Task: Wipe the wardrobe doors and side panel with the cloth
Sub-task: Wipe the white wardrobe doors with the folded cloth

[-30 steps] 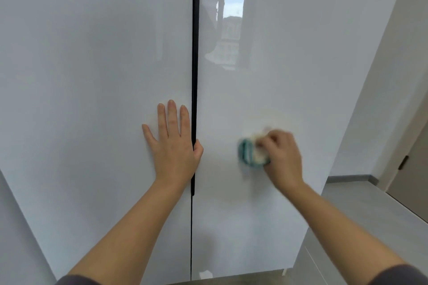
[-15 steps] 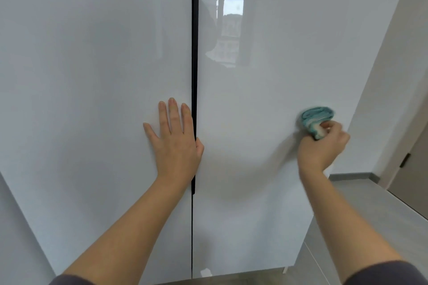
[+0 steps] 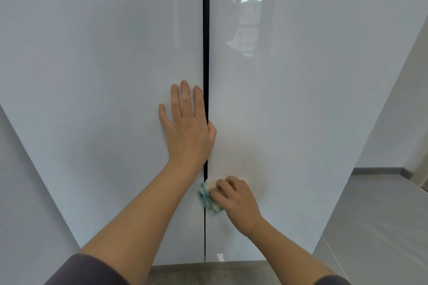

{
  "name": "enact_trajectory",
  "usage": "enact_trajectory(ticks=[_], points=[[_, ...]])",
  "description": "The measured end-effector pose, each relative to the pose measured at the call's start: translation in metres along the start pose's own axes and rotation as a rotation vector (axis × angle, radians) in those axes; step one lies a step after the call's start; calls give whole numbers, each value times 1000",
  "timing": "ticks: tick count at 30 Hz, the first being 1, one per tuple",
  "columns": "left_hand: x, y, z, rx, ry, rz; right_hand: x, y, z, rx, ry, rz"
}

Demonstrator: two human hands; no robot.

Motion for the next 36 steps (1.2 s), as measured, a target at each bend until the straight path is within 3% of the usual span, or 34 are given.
enact_trajectory(ticks=[3, 5, 9, 14, 18, 22, 26, 28, 32, 36], points=[[-6, 2, -6, -13, 50, -63, -12, 7, -30, 300, -401, -56], [-11, 5, -12, -94, 111, -77, -13, 19, -40, 436, -516, -78], [-21, 26, -27, -307, 141, -51, 12, 62, -44, 574, -506, -173], [-30, 40, -34, -275, 76, -80, 66, 123, -67, 443, -426, -246], [-29, 41, -33, -276, 75, -114, 99, 156, -97, 44, -207, -259], [-27, 41, -33, -278, 61, -113, 97, 142, -109, -604, 15, -102], [-28, 37, -34, -303, 62, -100, 72, 121, -119, -1304, 440, 108], [-29, 35, -34, -306, 76, -99, 44, 119, -138, -1618, 570, 249], [-27, 37, -35, -308, 80, -102, 1, 99, -160, -2009, 653, 499], [-26, 35, -35, -324, 63, -81, -27, 54, -130, -2194, 627, 528]])
Point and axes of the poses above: each hand's wrist, its own z-axis towards the middle knuckle, its own x-axis out of the back of the hand, y = z × x, the point moved 1 cm from there along z, towards the middle knuckle, and after that the axes turned 6 degrees about z, right-handed, at the moved point
